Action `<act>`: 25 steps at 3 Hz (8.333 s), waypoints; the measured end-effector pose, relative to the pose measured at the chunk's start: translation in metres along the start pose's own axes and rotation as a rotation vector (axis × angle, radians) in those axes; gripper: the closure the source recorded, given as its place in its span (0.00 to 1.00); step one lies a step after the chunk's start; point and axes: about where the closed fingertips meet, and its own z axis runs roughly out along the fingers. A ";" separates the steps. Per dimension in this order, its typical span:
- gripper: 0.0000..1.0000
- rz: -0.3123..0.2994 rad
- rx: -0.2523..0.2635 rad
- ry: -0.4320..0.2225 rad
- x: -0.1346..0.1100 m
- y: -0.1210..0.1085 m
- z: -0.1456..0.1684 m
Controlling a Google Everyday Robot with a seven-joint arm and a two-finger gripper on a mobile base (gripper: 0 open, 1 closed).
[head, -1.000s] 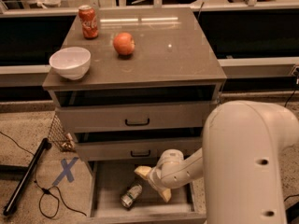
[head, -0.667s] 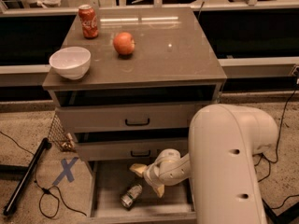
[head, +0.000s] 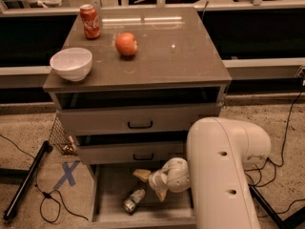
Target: Pick 7up can from bottom drawer and place on counter
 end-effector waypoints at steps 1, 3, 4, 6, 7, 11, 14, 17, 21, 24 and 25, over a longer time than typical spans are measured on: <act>0.00 0.000 0.000 0.000 0.000 0.000 0.000; 0.00 -0.053 -0.120 -0.063 -0.030 0.011 0.078; 0.00 -0.057 -0.170 -0.063 -0.034 0.016 0.094; 0.00 -0.012 -0.173 -0.082 -0.020 0.033 0.115; 0.00 -0.009 -0.126 -0.104 -0.016 0.033 0.117; 0.80 -0.015 -0.094 -0.136 -0.012 0.030 0.126; 1.00 -0.009 0.436 -0.291 -0.012 0.017 0.018; 1.00 -0.167 0.676 -0.287 -0.068 -0.022 -0.099; 1.00 -0.731 0.878 -0.065 -0.048 -0.108 -0.412; 1.00 -0.978 0.854 0.145 -0.040 -0.224 -0.561; 1.00 -0.981 0.857 0.149 -0.040 -0.228 -0.563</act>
Offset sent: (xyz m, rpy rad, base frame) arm 0.0016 0.0596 -0.0841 -0.0738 0.0788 0.1272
